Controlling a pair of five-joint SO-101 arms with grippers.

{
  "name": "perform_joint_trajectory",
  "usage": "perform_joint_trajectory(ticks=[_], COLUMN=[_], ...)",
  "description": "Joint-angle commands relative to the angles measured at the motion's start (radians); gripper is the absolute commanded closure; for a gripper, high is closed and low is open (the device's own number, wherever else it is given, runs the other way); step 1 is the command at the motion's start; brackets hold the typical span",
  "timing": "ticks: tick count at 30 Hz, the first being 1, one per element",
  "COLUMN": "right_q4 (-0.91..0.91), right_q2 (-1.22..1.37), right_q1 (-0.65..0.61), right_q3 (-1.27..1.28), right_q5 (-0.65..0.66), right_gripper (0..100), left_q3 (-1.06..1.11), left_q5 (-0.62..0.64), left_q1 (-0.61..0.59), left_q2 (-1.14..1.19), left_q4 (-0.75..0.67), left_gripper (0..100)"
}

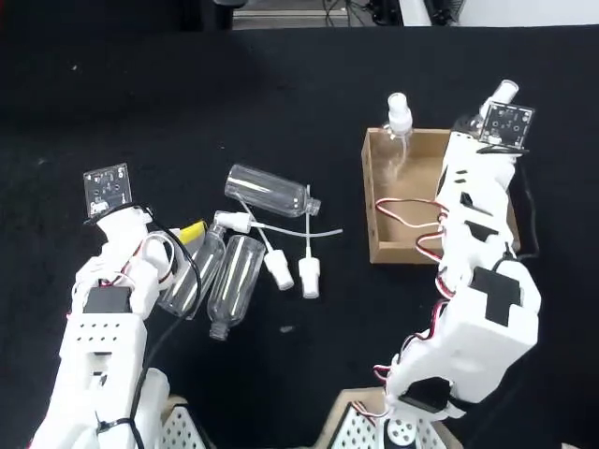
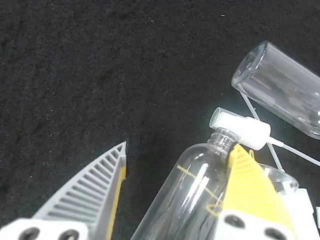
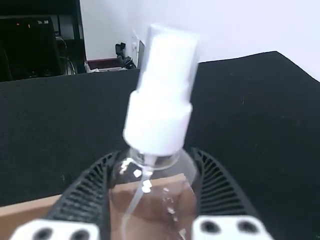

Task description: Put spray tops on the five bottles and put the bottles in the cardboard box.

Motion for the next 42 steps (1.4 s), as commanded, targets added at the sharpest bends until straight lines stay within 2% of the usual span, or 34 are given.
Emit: perform_joint_trajectory(ticks=[1,10,16,34,42], right_q4=[-0.020,-0.020,-0.020,-0.015,0.242], right_q2=[-0.010,-0.010,-0.010,-0.036,-0.231], right_q1=[-0.008,-0.009,-0.009,-0.009,-0.008], right_q3=[-0.010,-0.010,-0.008,0.021,0.031], right_q5=[0.002,0.008,0.002,0.002,0.002], right_gripper=[85.5,84.3,72.5,72.3,72.3], left_q3=[-0.007,-0.007,-0.007,-0.008,-0.010], left_q5=[0.003,0.003,0.003,0.003,0.003], left_q1=[-0.012,-0.012,-0.012,-0.010,-0.010], left_q2=[-0.015,-0.015,-0.015,-0.015,-0.015], left_q4=[-0.021,-0.021,-0.021,-0.021,-0.021], left_gripper=[70,70,70,70,70])
